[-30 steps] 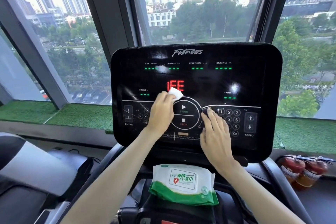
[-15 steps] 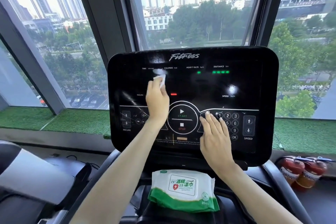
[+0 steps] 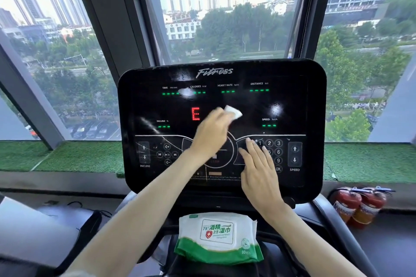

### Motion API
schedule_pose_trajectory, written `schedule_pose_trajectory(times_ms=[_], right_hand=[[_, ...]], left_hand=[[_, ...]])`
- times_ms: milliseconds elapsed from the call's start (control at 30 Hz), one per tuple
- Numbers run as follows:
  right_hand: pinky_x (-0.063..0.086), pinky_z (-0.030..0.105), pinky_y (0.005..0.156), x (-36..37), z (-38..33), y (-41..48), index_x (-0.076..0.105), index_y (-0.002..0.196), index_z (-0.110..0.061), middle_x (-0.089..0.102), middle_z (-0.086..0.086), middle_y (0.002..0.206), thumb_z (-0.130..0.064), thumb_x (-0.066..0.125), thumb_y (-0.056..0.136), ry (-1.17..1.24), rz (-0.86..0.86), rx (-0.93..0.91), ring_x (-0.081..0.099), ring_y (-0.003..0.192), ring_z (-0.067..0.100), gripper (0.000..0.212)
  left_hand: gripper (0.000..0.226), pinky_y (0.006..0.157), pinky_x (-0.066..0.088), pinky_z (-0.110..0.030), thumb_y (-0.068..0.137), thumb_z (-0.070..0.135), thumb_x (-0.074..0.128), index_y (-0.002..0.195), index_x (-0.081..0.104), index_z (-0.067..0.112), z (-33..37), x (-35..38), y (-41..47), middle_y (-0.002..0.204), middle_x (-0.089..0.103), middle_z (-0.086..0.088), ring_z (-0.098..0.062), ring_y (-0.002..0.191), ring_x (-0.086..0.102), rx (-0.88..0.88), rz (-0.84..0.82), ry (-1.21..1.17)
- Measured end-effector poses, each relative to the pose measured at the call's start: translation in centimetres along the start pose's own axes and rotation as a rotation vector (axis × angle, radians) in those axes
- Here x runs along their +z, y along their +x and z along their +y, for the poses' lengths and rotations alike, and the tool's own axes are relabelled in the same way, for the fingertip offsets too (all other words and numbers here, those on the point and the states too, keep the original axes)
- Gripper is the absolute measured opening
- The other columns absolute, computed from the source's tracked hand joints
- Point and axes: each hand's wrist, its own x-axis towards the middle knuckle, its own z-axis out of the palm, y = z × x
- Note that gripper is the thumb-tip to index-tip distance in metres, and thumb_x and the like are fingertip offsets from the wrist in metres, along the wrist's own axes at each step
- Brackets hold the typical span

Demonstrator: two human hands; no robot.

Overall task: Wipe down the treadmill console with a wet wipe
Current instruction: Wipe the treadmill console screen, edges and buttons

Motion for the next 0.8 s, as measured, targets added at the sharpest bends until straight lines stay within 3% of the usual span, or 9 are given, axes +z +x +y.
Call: schedule_pose_trajectory(times_ms=[67,100,233,300,400,533,600,700,800], right_hand=[[0.024,0.041,0.112,-0.2,0.4,-0.4,0.055,0.122,-0.004,0.045,0.017,0.141,-0.005,0.035,0.078,0.007,0.013,0.021,0.041,0.131,0.027,0.049],[0.025,0.041,0.112,-0.2,0.6,-0.6,0.056,0.122,-0.004,0.045,0.017,0.142,-0.005,0.035,0.078,0.009,0.018,0.033,0.041,0.131,0.028,0.048],[0.026,0.042,0.110,-0.4,1.3,-0.9,0.057,0.120,-0.004,0.044,0.019,0.141,-0.006,0.033,0.078,0.013,0.027,0.069,0.039,0.132,0.029,0.049],[0.027,0.042,0.110,-0.5,1.6,-1.0,0.057,0.120,-0.004,0.044,0.019,0.141,-0.006,0.033,0.078,0.012,0.030,0.098,0.039,0.133,0.030,0.049],[0.027,0.042,0.109,-0.5,1.9,-1.1,0.056,0.122,-0.004,0.044,0.019,0.141,-0.007,0.033,0.078,0.007,0.024,0.124,0.038,0.133,0.031,0.050],[0.025,0.042,0.110,-0.6,2.3,-1.1,0.054,0.125,-0.004,0.046,0.018,0.140,-0.007,0.033,0.077,-0.026,-0.011,0.119,0.038,0.133,0.030,0.053],[0.025,0.042,0.110,-0.7,2.5,-1.1,0.054,0.125,-0.004,0.046,0.018,0.140,-0.007,0.033,0.076,-0.030,-0.019,0.115,0.039,0.132,0.030,0.053],[0.025,0.042,0.111,-0.6,2.5,-1.2,0.054,0.125,-0.004,0.045,0.018,0.141,-0.007,0.033,0.076,-0.041,-0.030,0.106,0.038,0.133,0.030,0.053],[0.024,0.042,0.111,-0.7,2.5,-1.2,0.054,0.124,-0.004,0.045,0.019,0.141,-0.007,0.033,0.077,-0.046,-0.037,0.096,0.037,0.133,0.031,0.052]], left_hand=[[0.022,0.067,0.049,-0.039,0.091,0.001,0.049,0.108,0.064,0.007,-0.4,-0.5,1.0,0.088,0.056,-0.010,-0.024,0.077,0.055,-0.292,0.196,-0.066],[0.024,0.069,0.048,-0.037,0.091,0.000,0.049,0.109,0.063,0.007,0.1,-0.4,1.1,0.089,0.056,-0.010,-0.023,0.078,0.053,-0.309,0.224,-0.067],[0.022,0.056,0.051,-0.039,0.082,-0.005,0.059,0.100,0.064,0.006,1.9,1.7,-0.9,0.083,0.055,-0.007,-0.023,0.075,0.053,0.207,-0.123,0.037],[0.018,0.056,0.052,-0.038,0.086,-0.001,0.058,0.101,0.064,0.006,1.1,1.4,0.3,0.084,0.055,-0.008,-0.022,0.075,0.055,0.122,-0.074,0.012],[0.023,0.068,0.049,-0.034,0.087,-0.003,0.053,0.105,0.064,0.006,1.4,0.8,1.7,0.088,0.057,-0.010,-0.020,0.077,0.054,-0.247,0.171,-0.095],[0.040,0.061,0.053,-0.036,0.076,-0.009,0.053,0.109,0.063,0.012,3.3,2.7,-0.7,0.088,0.053,-0.005,-0.021,0.080,0.051,0.262,-0.181,0.049],[0.036,0.054,0.052,-0.036,0.075,-0.010,0.056,0.104,0.064,0.009,2.3,2.1,0.3,0.085,0.053,-0.007,-0.024,0.078,0.053,0.232,-0.168,0.083],[0.022,0.059,0.050,-0.034,0.083,-0.006,0.056,0.101,0.064,0.005,1.9,1.6,1.6,0.084,0.055,-0.010,-0.025,0.074,0.055,-0.159,0.120,-0.045],[0.034,0.054,0.051,-0.033,0.075,-0.009,0.060,0.103,0.062,0.010,3.4,2.8,-0.7,0.083,0.052,-0.005,-0.018,0.075,0.049,0.156,-0.063,0.024]])
